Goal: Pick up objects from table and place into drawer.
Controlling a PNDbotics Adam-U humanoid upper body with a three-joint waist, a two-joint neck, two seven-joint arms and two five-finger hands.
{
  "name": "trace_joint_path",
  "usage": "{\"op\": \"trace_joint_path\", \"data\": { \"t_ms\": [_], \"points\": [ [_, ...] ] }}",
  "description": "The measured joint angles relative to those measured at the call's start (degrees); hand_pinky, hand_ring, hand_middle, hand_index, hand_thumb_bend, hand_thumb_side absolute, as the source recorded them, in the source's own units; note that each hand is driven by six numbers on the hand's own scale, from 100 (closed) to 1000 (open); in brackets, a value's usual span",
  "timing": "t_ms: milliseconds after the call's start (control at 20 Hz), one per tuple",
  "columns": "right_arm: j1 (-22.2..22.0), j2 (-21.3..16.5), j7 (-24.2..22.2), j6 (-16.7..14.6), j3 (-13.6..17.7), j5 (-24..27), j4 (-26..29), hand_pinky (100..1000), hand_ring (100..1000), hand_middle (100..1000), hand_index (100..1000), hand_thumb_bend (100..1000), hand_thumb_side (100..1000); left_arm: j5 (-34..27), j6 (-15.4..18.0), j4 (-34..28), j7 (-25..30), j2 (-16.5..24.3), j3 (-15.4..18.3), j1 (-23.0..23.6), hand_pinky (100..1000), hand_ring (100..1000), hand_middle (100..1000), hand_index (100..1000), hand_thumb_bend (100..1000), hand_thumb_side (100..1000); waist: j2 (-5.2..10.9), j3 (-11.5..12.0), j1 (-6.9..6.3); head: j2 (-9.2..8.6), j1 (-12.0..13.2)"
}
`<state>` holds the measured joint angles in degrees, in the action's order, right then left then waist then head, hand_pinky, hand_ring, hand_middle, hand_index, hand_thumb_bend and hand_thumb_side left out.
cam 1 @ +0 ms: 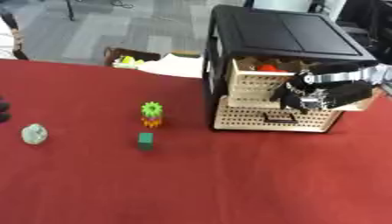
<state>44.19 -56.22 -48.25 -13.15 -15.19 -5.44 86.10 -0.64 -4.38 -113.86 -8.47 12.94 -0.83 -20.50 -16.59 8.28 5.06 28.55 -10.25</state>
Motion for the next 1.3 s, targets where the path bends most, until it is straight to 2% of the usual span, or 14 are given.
{"op": "trace_joint_path", "data": {
  "t_ms": [950,1300],
  "points": [
    [1.8,0.6,2.0,-1.4,1.4,-1.8,-2.9,424,619,678,892,100,1000,0.3,0.2,0.0,0.5,-0.4,0.0,-0.2,736,697,643,794,100,1000,-1.12,1.2,0.0,-1.93,0.0],
    [1.9,0.7,2.7,-1.7,1.6,-2.3,-3.4,424,618,678,892,100,1000,0.4,0.1,0.0,0.6,-0.4,0.0,-0.2,738,696,644,794,100,1000,-1.26,1.6,0.06,-2.02,0.1]
  ]
}}
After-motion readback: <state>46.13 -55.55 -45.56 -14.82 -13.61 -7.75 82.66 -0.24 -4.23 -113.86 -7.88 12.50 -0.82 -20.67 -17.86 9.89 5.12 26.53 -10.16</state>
